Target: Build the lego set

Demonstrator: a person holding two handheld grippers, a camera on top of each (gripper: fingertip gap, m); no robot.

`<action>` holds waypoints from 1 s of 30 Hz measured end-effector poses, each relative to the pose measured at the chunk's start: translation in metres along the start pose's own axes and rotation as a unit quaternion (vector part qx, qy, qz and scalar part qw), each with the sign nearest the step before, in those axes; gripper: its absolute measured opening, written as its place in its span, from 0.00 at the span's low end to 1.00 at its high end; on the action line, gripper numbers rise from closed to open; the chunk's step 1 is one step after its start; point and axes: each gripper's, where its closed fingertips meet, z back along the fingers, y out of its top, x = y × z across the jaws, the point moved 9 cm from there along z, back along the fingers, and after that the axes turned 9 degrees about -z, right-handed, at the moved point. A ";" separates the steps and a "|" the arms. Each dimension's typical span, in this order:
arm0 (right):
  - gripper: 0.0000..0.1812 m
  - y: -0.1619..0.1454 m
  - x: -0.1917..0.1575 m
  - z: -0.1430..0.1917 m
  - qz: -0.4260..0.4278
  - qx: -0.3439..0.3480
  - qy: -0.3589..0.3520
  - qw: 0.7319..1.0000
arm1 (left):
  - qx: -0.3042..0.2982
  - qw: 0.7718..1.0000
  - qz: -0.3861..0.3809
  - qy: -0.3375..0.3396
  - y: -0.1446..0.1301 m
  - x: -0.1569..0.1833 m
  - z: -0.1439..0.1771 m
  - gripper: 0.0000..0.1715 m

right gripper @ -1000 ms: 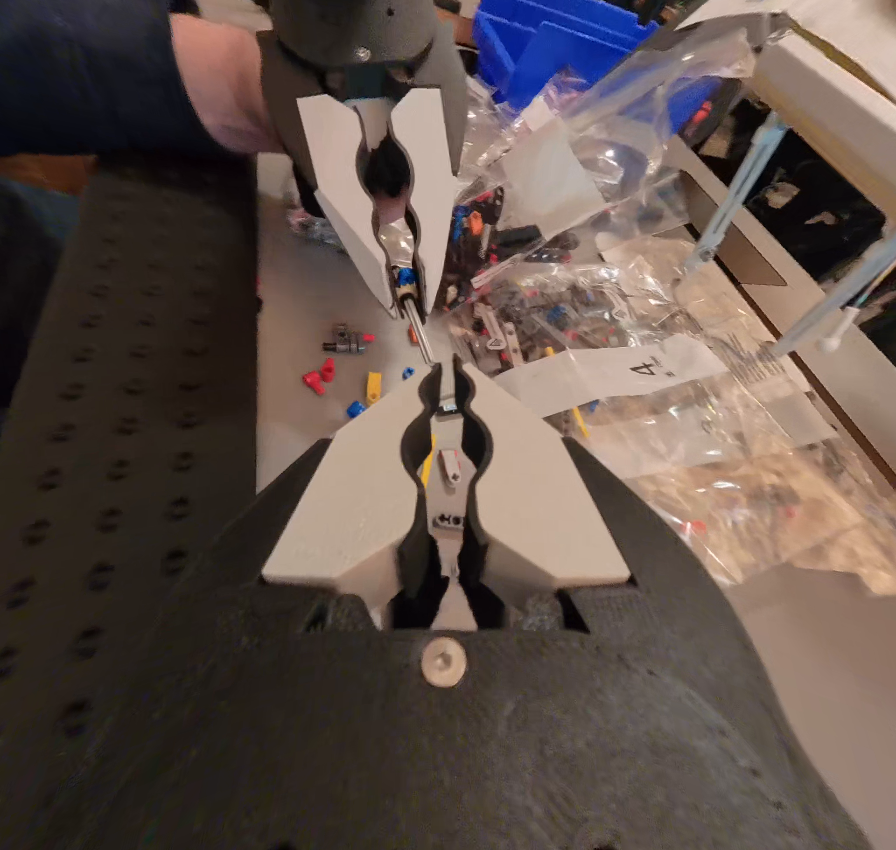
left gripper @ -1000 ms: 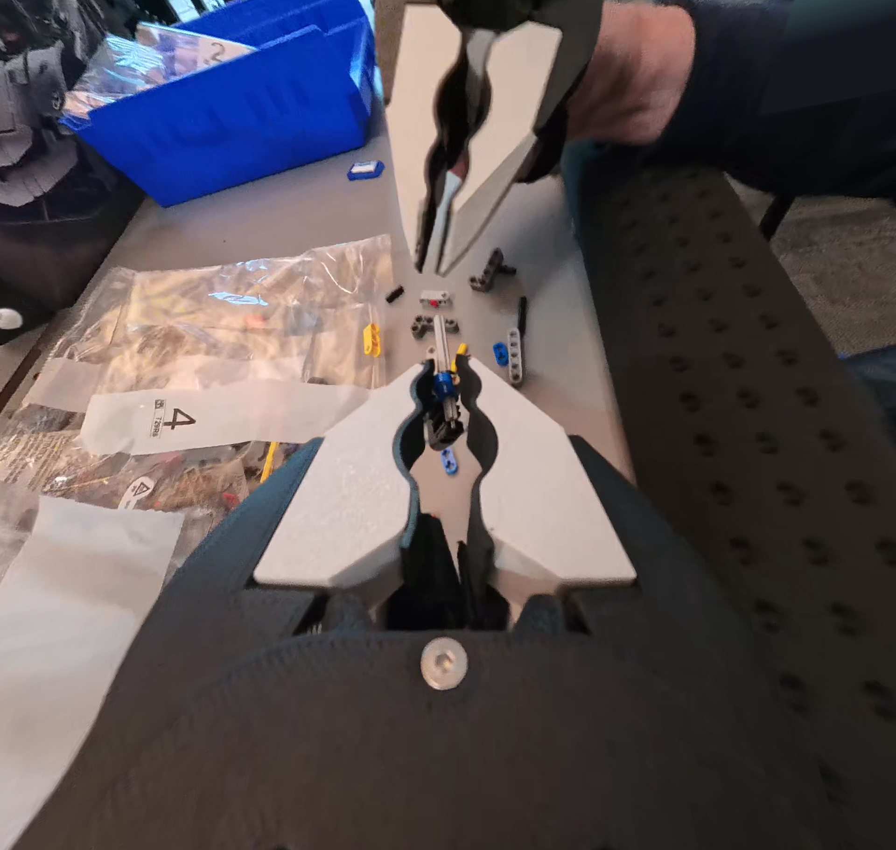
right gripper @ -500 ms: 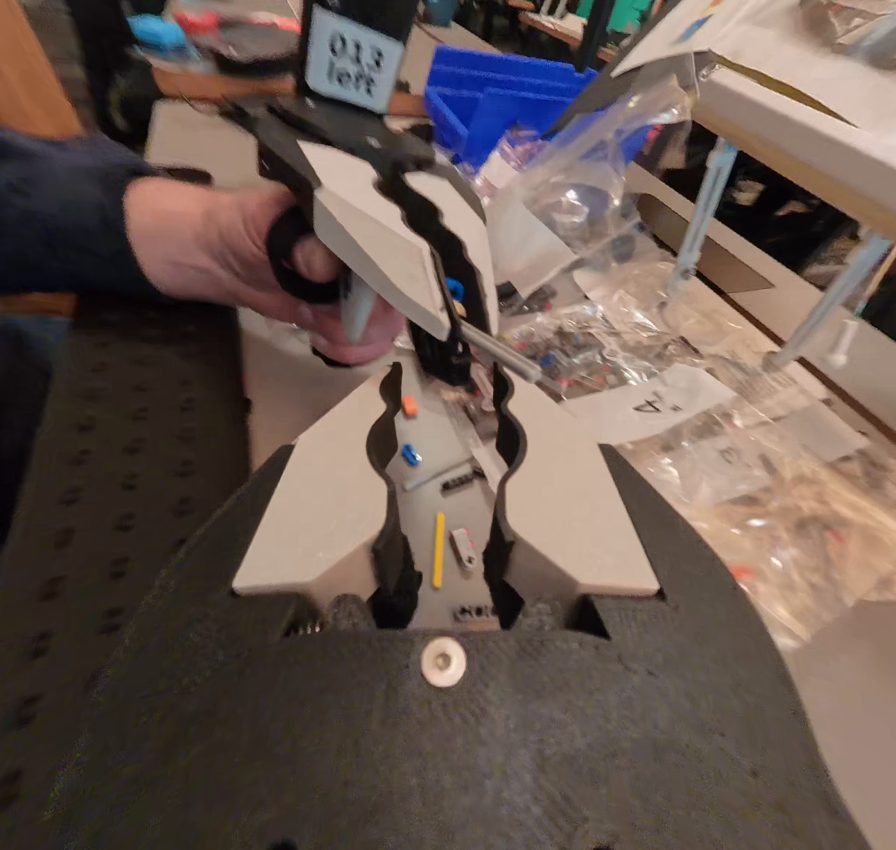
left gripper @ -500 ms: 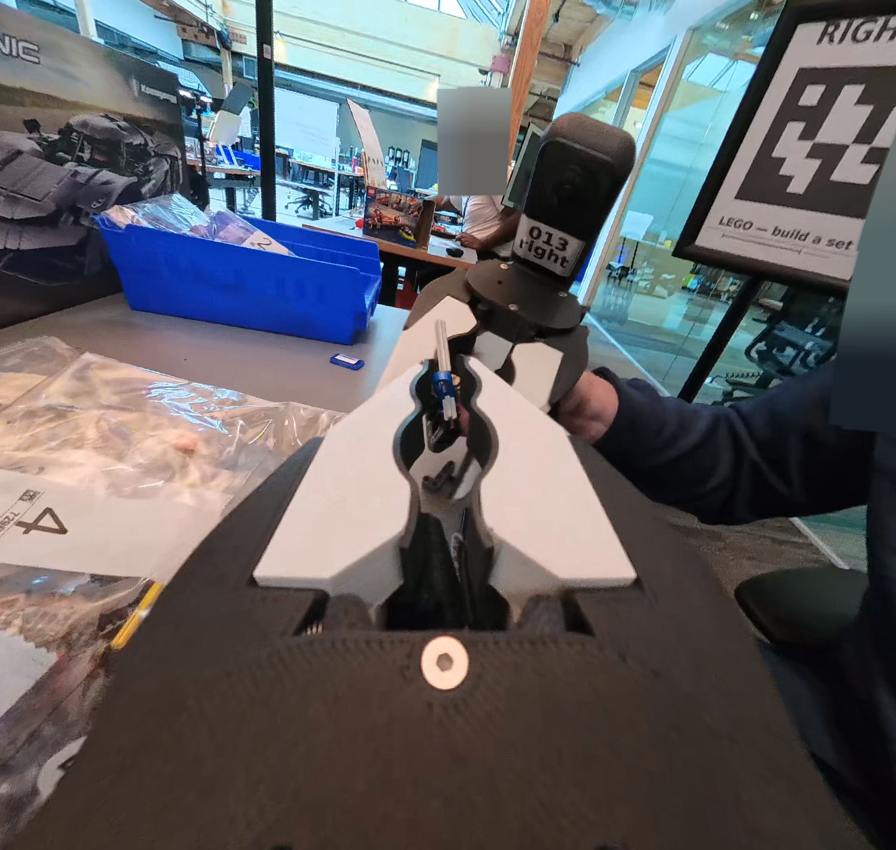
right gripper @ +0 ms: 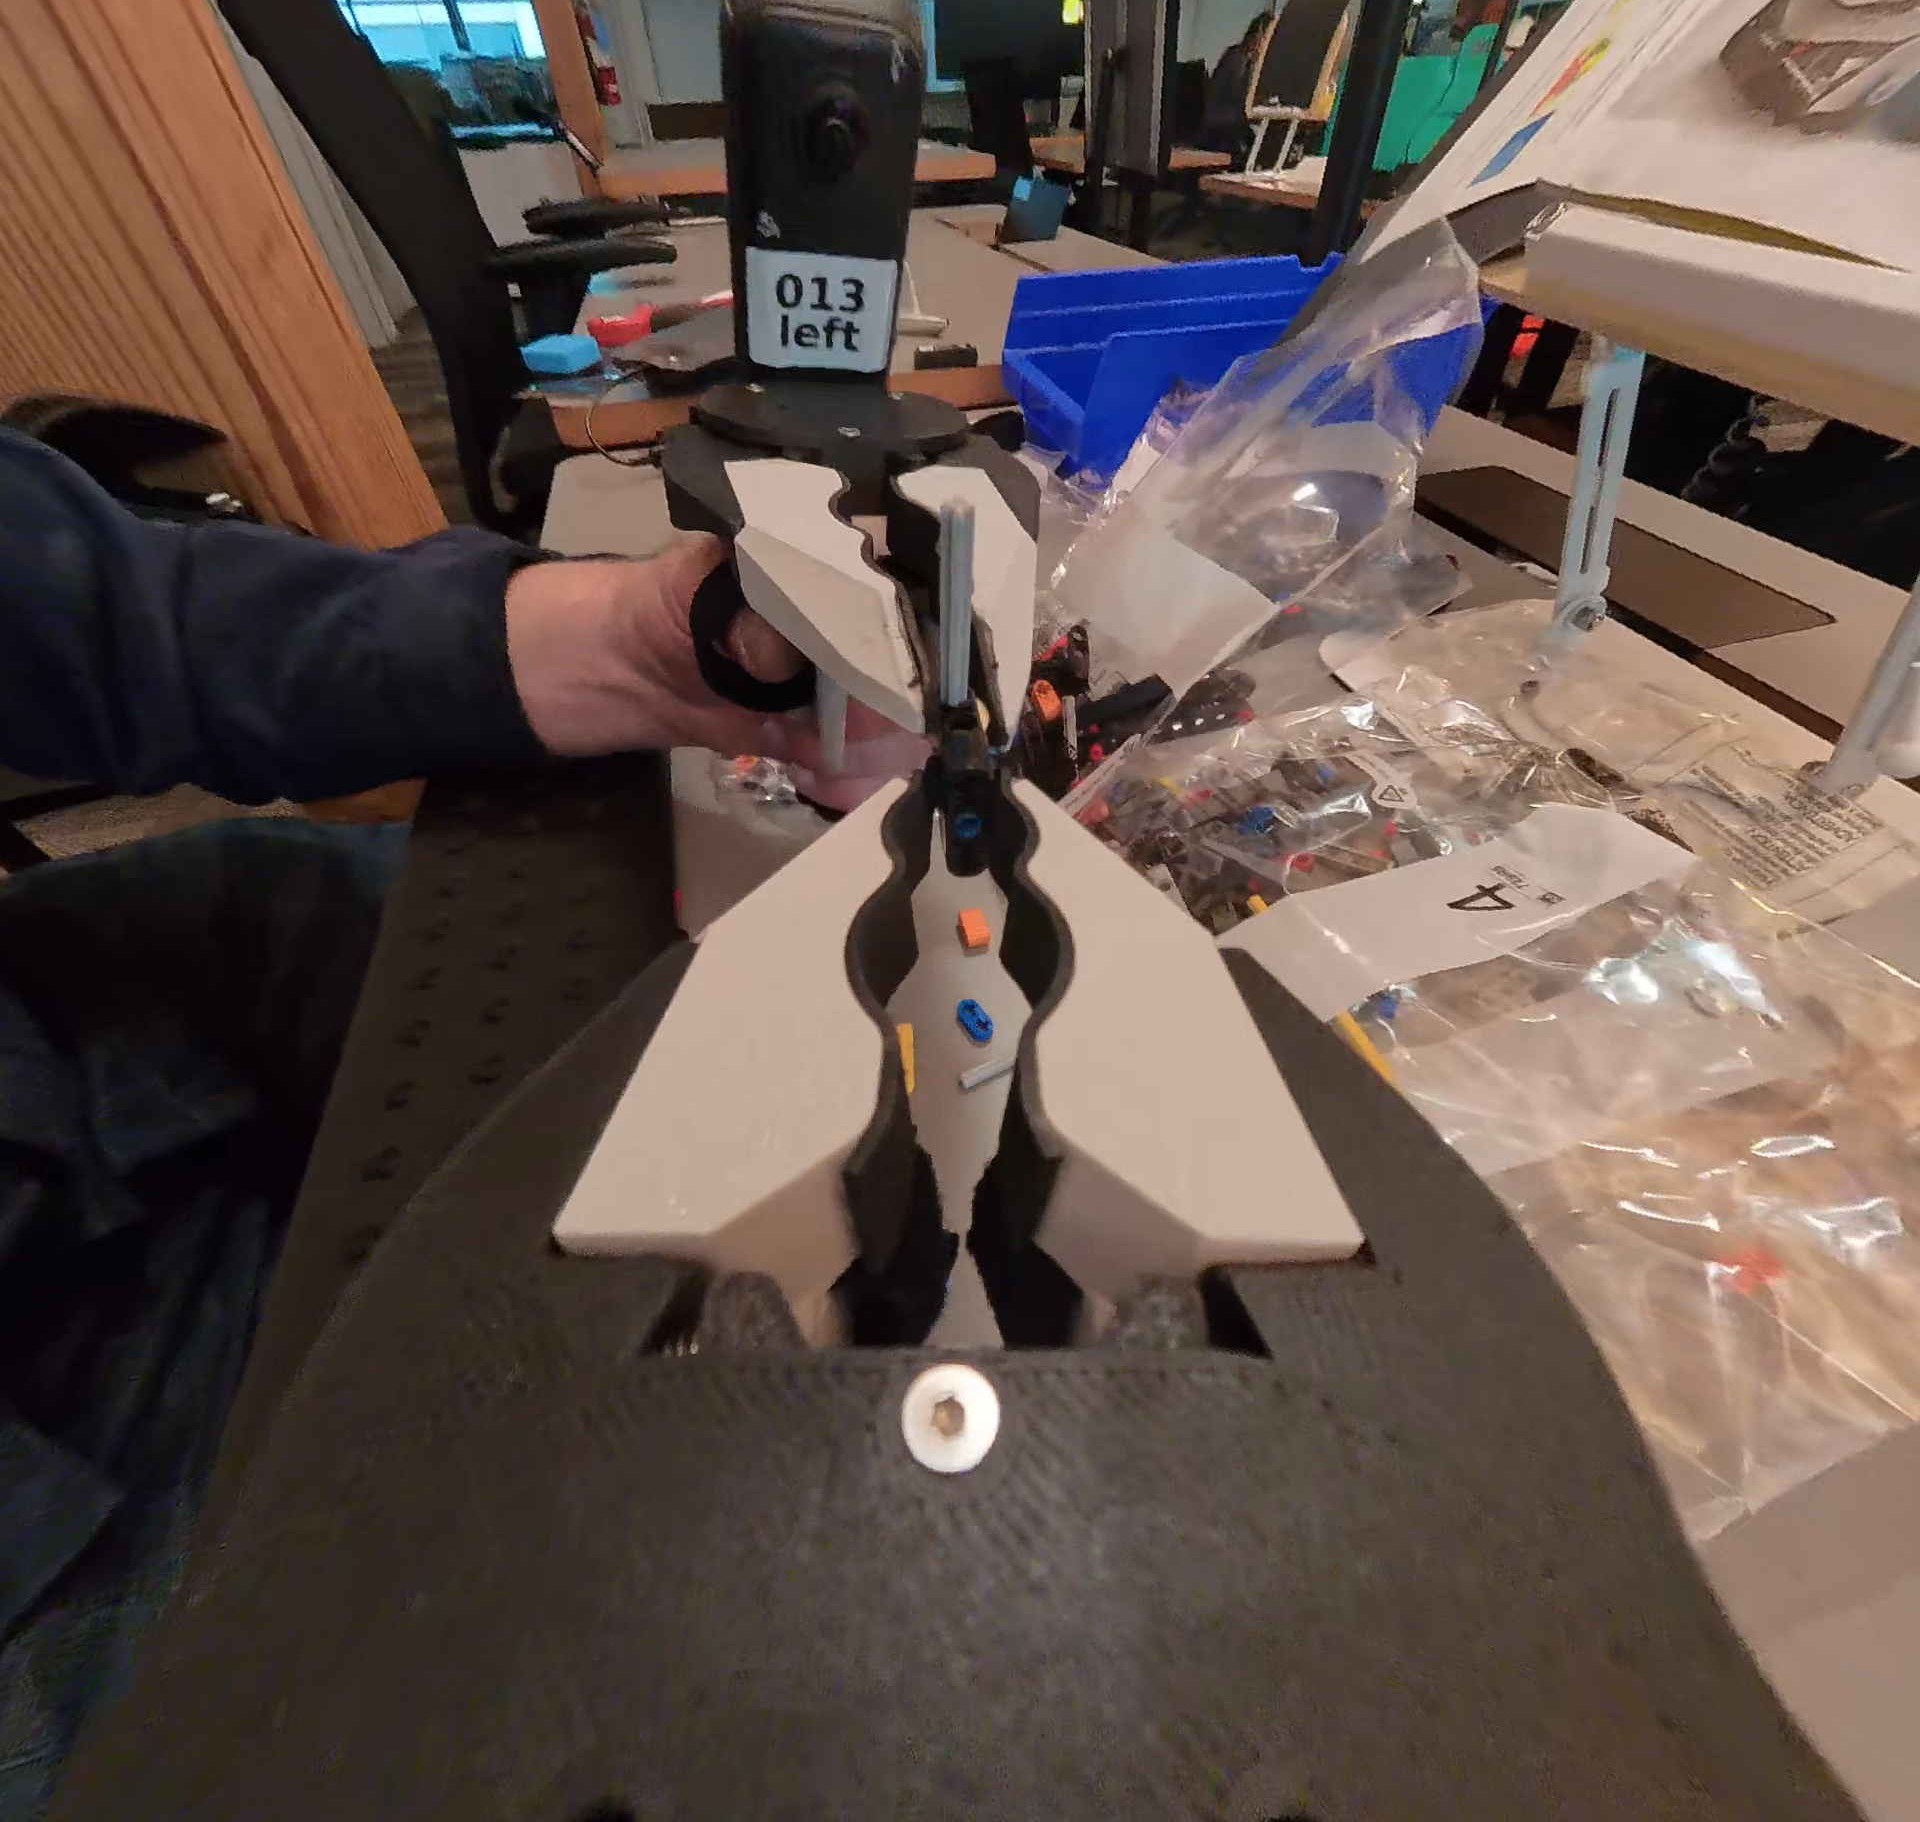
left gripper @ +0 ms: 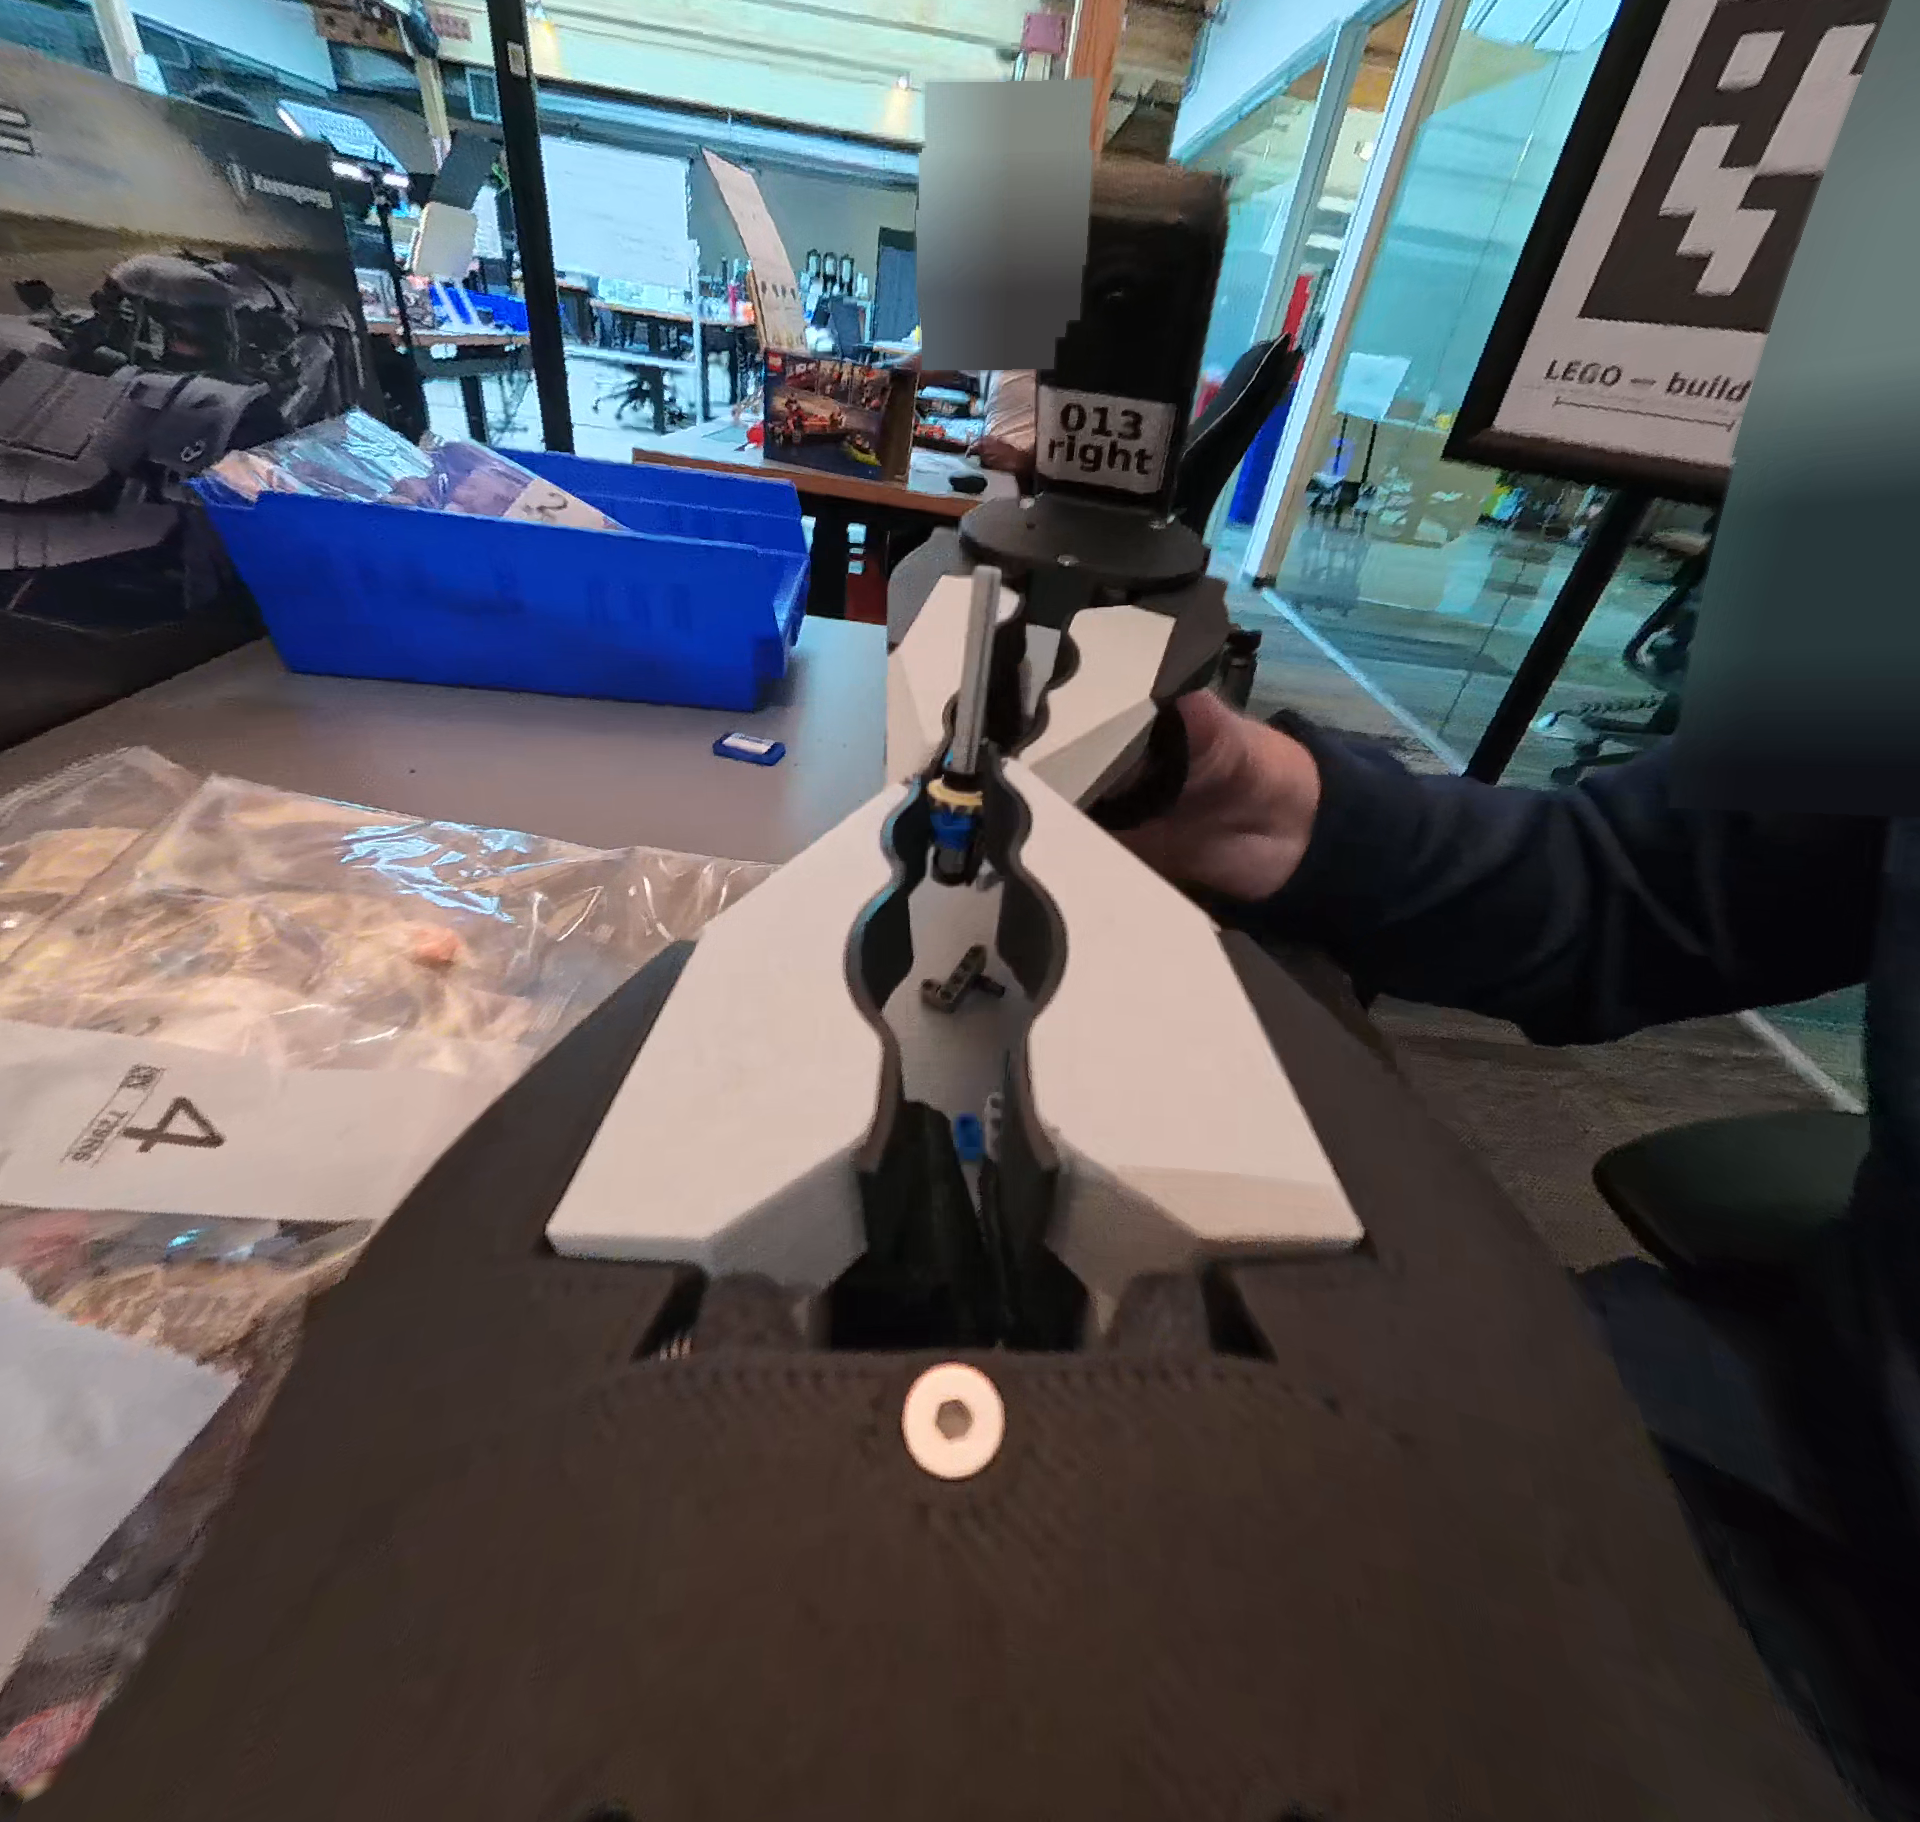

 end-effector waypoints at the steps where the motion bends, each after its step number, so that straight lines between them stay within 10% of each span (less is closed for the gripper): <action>1: 0.05 -0.001 0.000 0.000 0.005 -0.007 -0.005 1.000 | -0.011 1.000 -0.006 0.002 -0.001 0.000 0.001 0.05; 7: 0.04 0.006 0.007 0.026 -0.019 0.053 0.003 0.998 | -0.019 0.998 -0.008 0.061 0.001 -0.015 0.031 0.00; 11: 0.04 -0.004 0.000 0.003 0.020 -0.032 -0.007 0.999 | -0.022 0.997 -0.035 0.062 0.003 -0.011 0.031 0.00; 18: 0.04 -0.011 0.008 0.001 -0.037 -0.048 0.028 0.998 | -0.069 0.993 -0.079 0.056 -0.004 -0.001 0.008 0.21; 30: 0.04 -0.015 0.003 -0.004 -0.003 -0.084 0.023 0.996 | -0.060 0.995 -0.068 0.034 0.000 0.001 0.012 0.02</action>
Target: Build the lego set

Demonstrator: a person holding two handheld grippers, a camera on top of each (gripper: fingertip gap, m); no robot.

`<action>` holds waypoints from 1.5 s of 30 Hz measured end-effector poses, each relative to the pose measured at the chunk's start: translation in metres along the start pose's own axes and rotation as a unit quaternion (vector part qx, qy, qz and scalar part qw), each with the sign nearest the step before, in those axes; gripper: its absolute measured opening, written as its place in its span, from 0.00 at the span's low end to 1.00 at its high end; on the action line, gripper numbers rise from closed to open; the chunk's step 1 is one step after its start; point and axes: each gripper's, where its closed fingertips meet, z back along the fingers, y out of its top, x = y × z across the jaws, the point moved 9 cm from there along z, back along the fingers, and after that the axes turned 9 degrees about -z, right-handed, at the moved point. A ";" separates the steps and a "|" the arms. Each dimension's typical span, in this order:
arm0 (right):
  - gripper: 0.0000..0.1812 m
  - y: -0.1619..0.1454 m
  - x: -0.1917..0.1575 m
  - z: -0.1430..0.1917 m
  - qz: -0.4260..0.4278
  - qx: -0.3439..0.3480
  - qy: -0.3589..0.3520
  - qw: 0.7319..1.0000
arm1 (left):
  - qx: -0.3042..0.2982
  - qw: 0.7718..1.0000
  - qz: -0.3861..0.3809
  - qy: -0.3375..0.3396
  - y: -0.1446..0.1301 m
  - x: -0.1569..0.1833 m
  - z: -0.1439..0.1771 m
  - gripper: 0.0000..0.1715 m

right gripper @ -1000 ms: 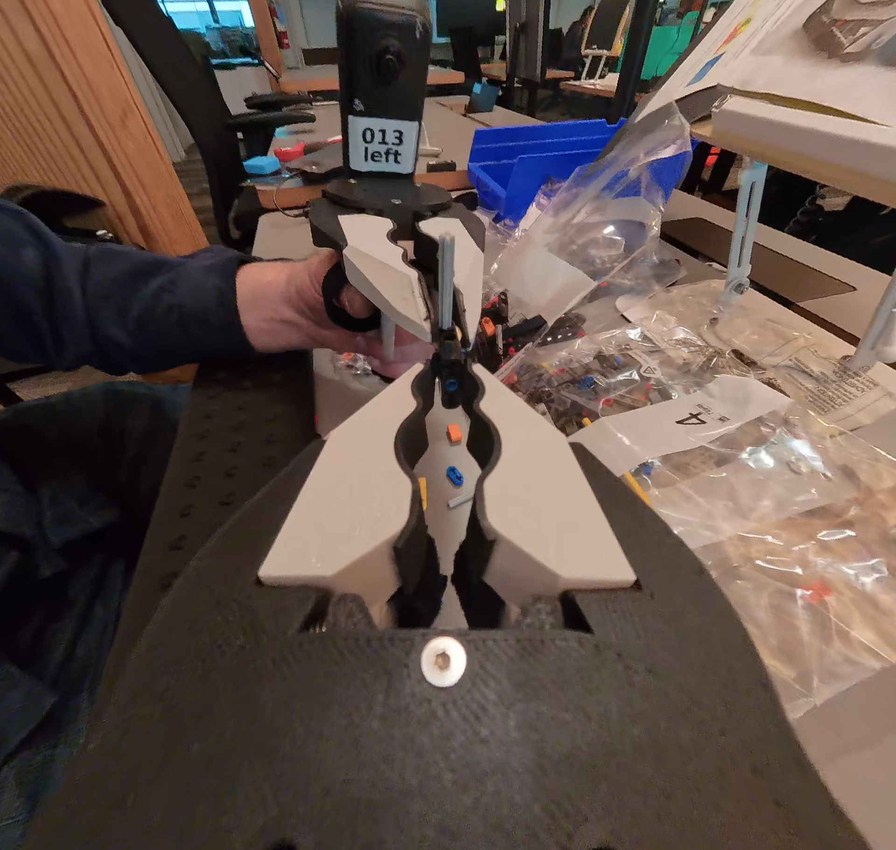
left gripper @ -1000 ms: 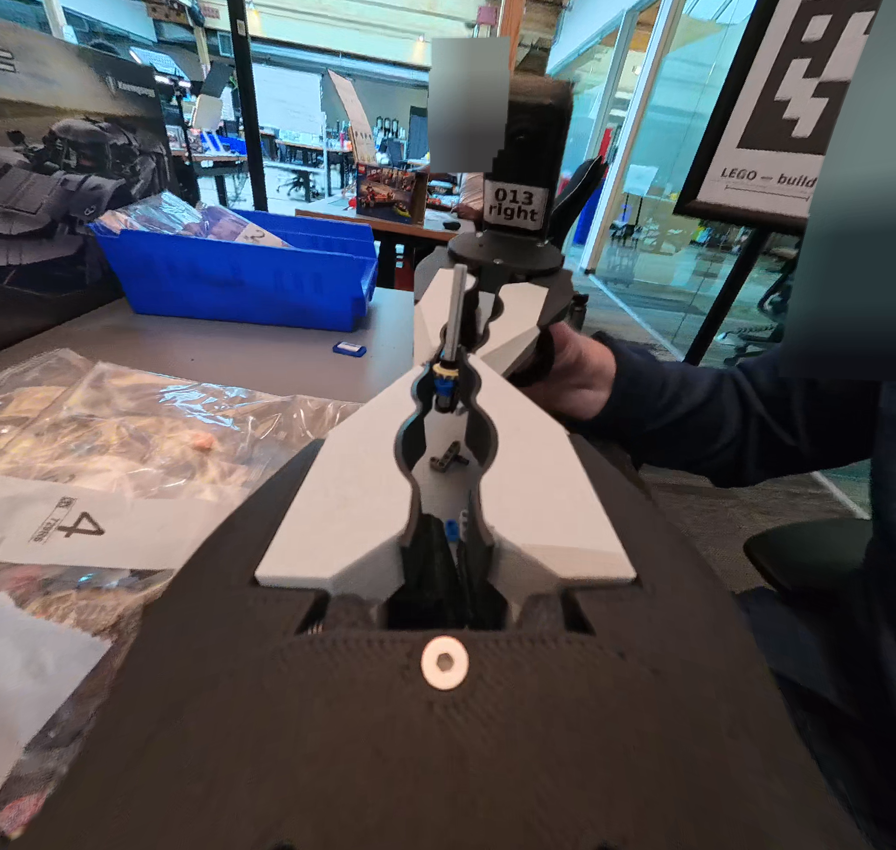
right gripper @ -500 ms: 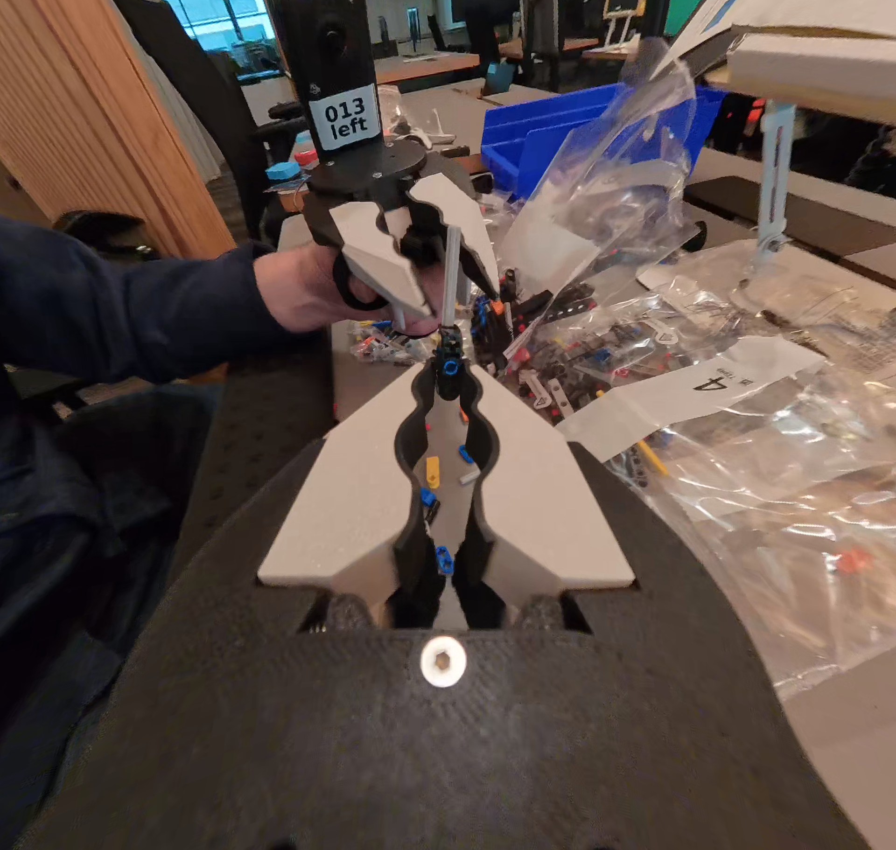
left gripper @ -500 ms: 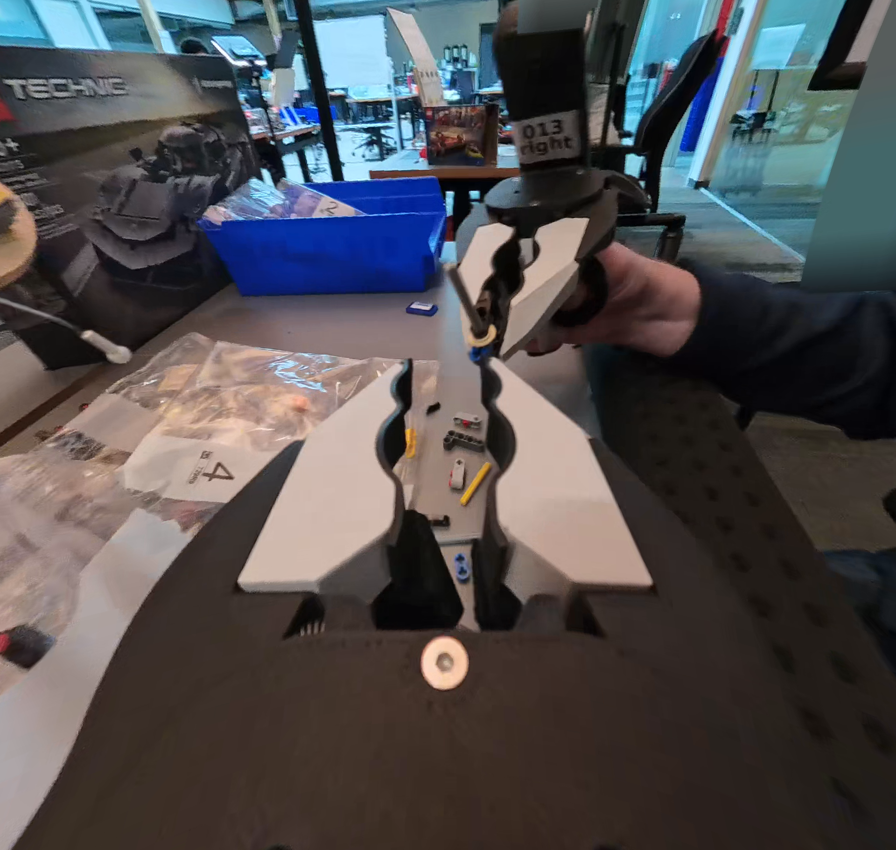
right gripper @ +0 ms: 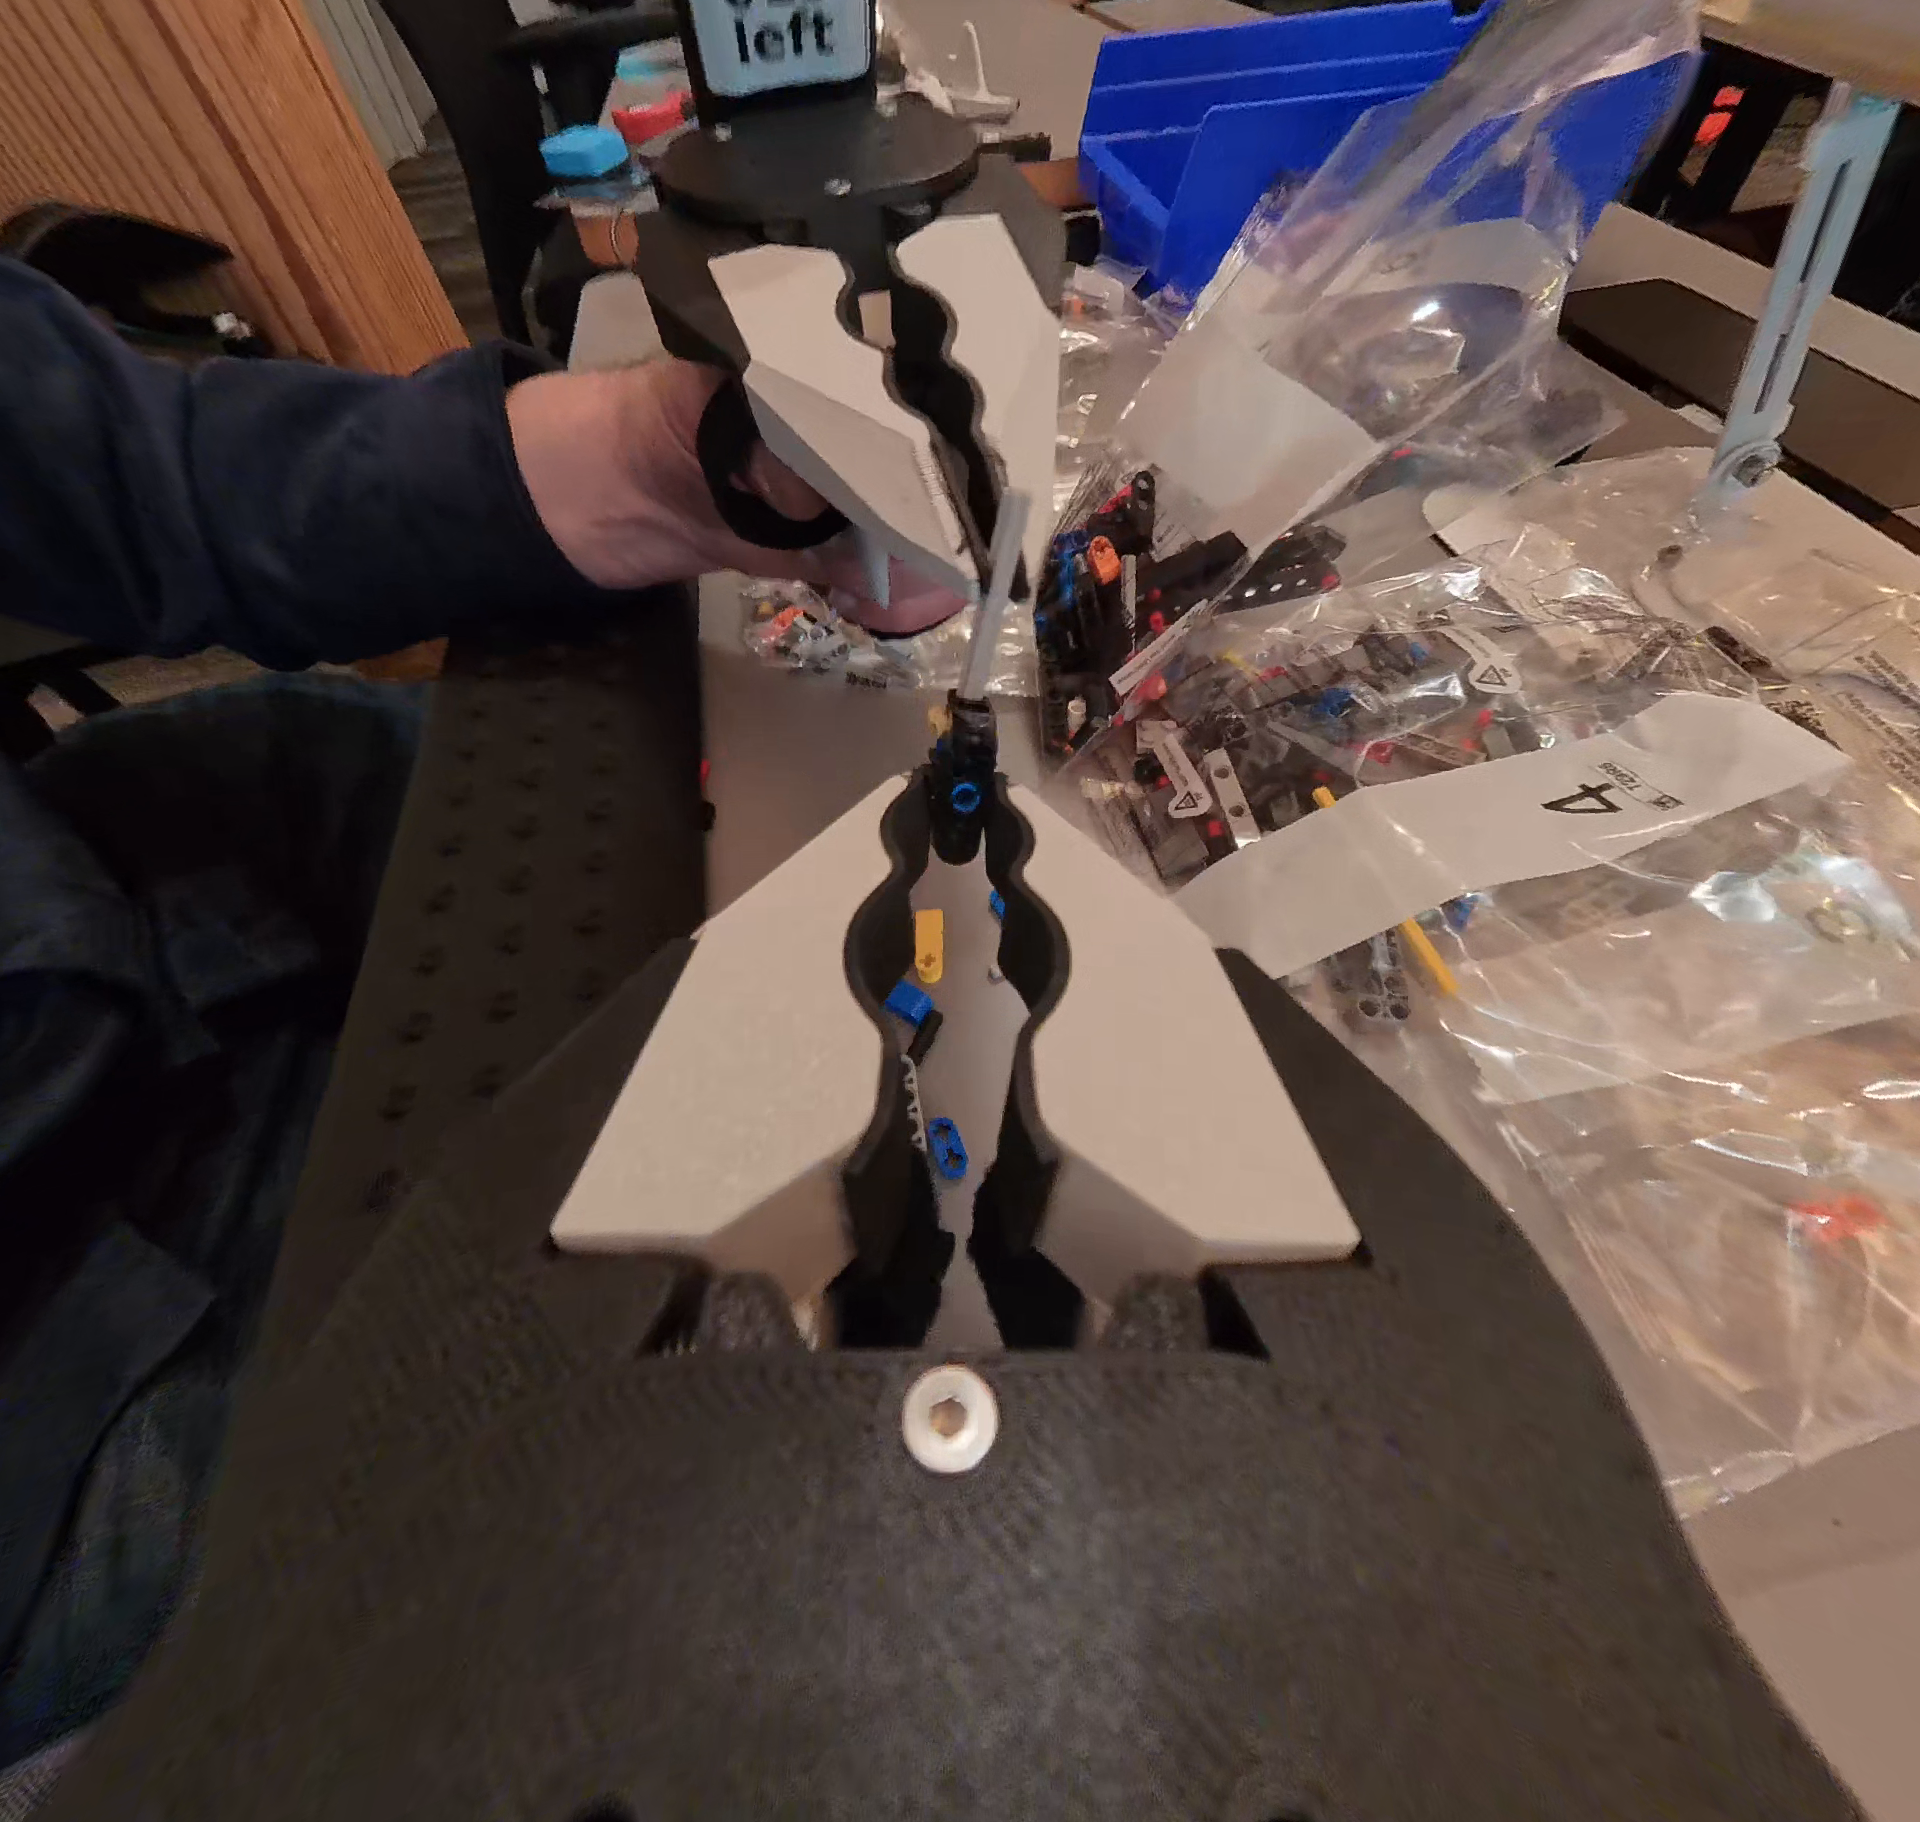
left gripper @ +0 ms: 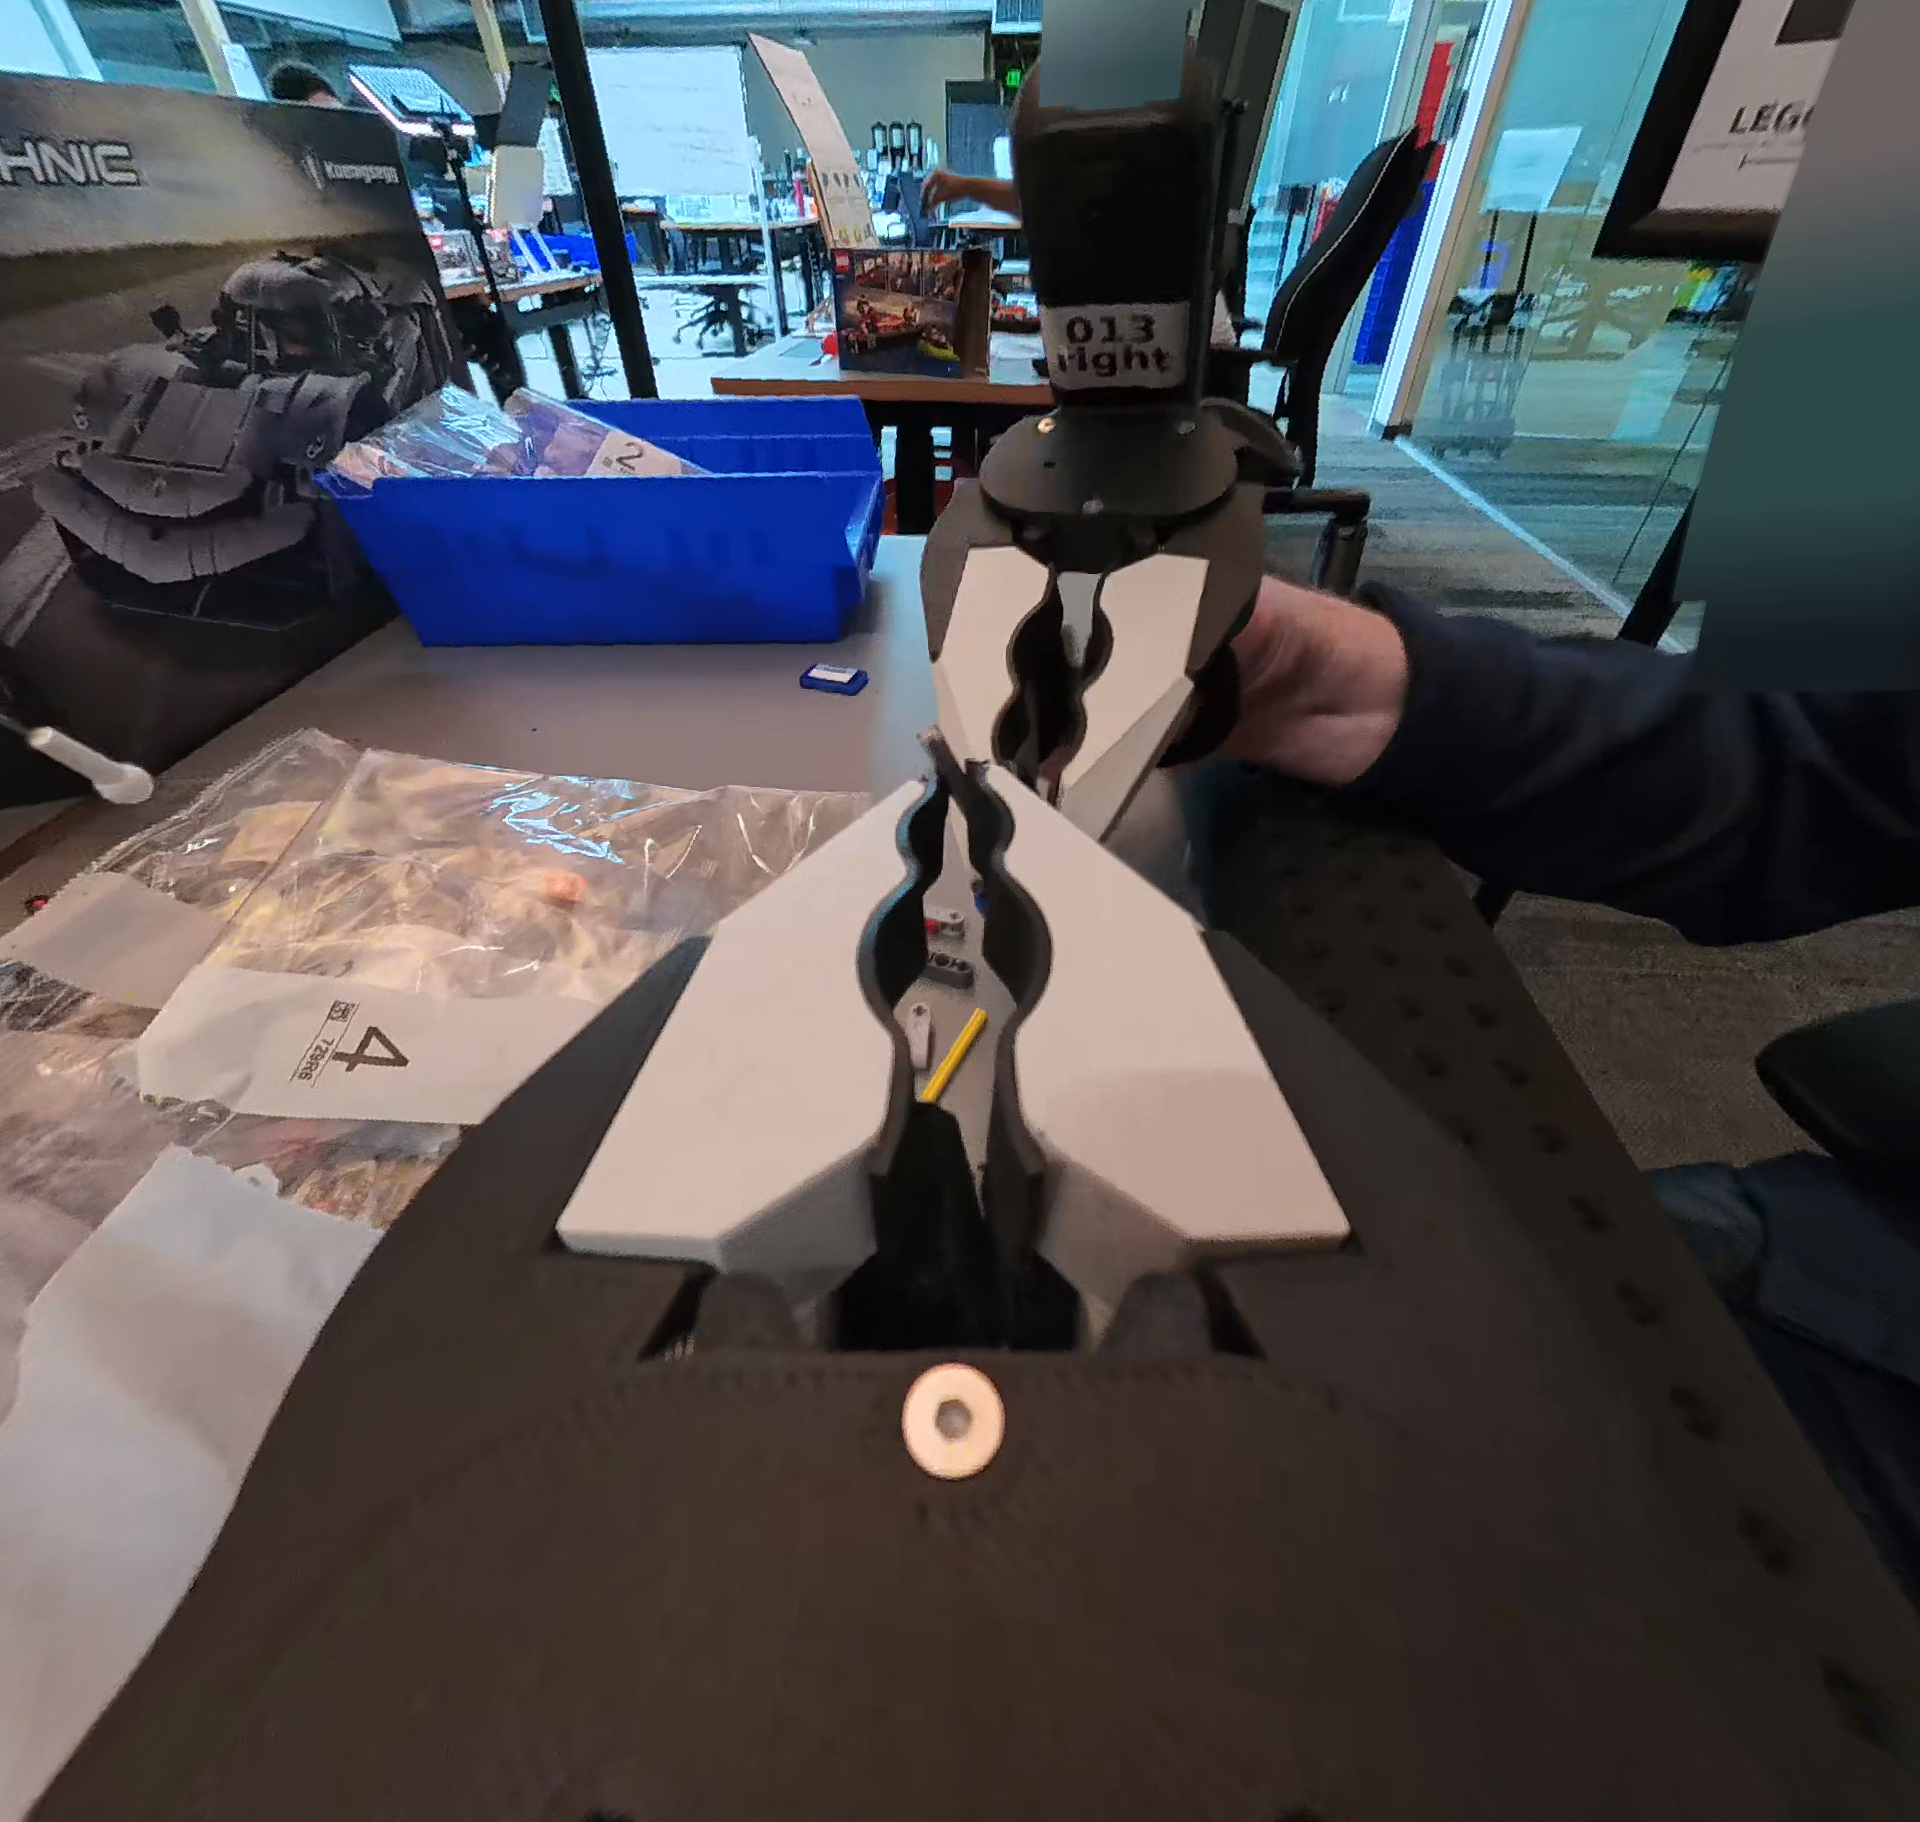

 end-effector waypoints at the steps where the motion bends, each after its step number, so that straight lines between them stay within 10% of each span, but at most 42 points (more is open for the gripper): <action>1: 0.04 -0.002 -0.001 -0.003 0.009 -0.014 -0.006 1.000 | -0.015 1.000 -0.012 0.004 -0.001 0.001 -0.002 0.02; 13: 0.04 -0.008 -0.001 -0.013 0.009 -0.065 -0.024 0.998 | -0.080 0.995 -0.049 0.015 -0.008 0.004 -0.007 0.02; 19: 0.04 0.001 0.006 0.000 -0.044 0.013 0.010 0.999 | -0.011 1.000 0.003 0.017 -0.001 -0.003 0.003 0.01; 23: 0.04 0.005 0.008 0.008 -0.066 0.060 0.041 0.995 | -0.019 0.998 0.063 -0.008 -0.010 -0.007 -0.002 0.18; 45: 0.04 -0.001 0.006 0.002 -0.053 0.004 0.028 0.998 | -0.097 0.995 -0.031 -0.021 -0.014 0.011 -0.014 0.04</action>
